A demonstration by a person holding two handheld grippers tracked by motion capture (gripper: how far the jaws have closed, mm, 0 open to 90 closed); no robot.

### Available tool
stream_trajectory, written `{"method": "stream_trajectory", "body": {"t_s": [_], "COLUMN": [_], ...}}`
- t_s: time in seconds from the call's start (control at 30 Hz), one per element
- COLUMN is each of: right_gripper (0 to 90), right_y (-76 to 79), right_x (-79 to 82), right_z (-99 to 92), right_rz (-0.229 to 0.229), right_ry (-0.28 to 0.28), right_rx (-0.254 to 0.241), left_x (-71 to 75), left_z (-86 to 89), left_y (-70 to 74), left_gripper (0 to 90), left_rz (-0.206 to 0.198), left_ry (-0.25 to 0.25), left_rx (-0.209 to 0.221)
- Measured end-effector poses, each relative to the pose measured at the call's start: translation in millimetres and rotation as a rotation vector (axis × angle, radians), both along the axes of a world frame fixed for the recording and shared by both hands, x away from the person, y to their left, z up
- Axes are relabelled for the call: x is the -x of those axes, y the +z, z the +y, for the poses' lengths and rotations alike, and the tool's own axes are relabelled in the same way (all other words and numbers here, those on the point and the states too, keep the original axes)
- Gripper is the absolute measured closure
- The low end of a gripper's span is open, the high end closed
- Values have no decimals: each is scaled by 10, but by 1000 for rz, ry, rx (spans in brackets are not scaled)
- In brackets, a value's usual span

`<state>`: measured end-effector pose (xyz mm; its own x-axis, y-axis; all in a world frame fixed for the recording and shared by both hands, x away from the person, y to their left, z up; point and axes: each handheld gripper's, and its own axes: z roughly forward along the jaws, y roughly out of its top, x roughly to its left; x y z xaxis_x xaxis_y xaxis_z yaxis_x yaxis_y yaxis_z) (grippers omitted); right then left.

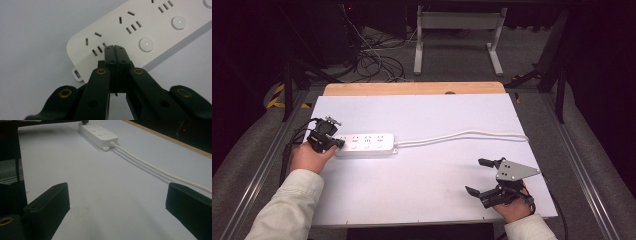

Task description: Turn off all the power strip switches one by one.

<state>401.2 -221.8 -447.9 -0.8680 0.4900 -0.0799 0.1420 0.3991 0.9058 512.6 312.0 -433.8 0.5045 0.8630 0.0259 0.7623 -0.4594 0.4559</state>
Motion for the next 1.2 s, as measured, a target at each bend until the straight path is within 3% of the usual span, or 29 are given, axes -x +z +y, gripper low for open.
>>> {"method": "stream_trajectory", "body": {"t_s": [0.1, 0.2, 0.23, 0.3, 0.5, 1.2], "right_gripper": [56, 56, 56, 56, 56, 56], "right_y": [-2, -3, -3, -3, -6, -15], "right_x": [1, 3, 3, 4, 2, 16], "right_z": [4, 8, 8, 8, 13, 36], "right_rz": [0, 0, 0, 0, 2, 5], "right_ry": [3, 4, 4, 5, 9, 25], "right_rx": [0, 4, 4, 3, 4, 12], "left_x": [4, 17, 25, 34, 63, 200], "left_z": [-7, -15, -13, 5, -16, 90], "left_y": [-8, -16, -27, -40, -60, -180], "left_gripper": [900, 900, 900, 900, 900, 900], "left_rz": [9, -22, -15, -29, -71, -168], "left_ry": [-20, -19, -11, -14, -1, 41], "left_rx": [23, 2, 28, 37, 19, 131]}}
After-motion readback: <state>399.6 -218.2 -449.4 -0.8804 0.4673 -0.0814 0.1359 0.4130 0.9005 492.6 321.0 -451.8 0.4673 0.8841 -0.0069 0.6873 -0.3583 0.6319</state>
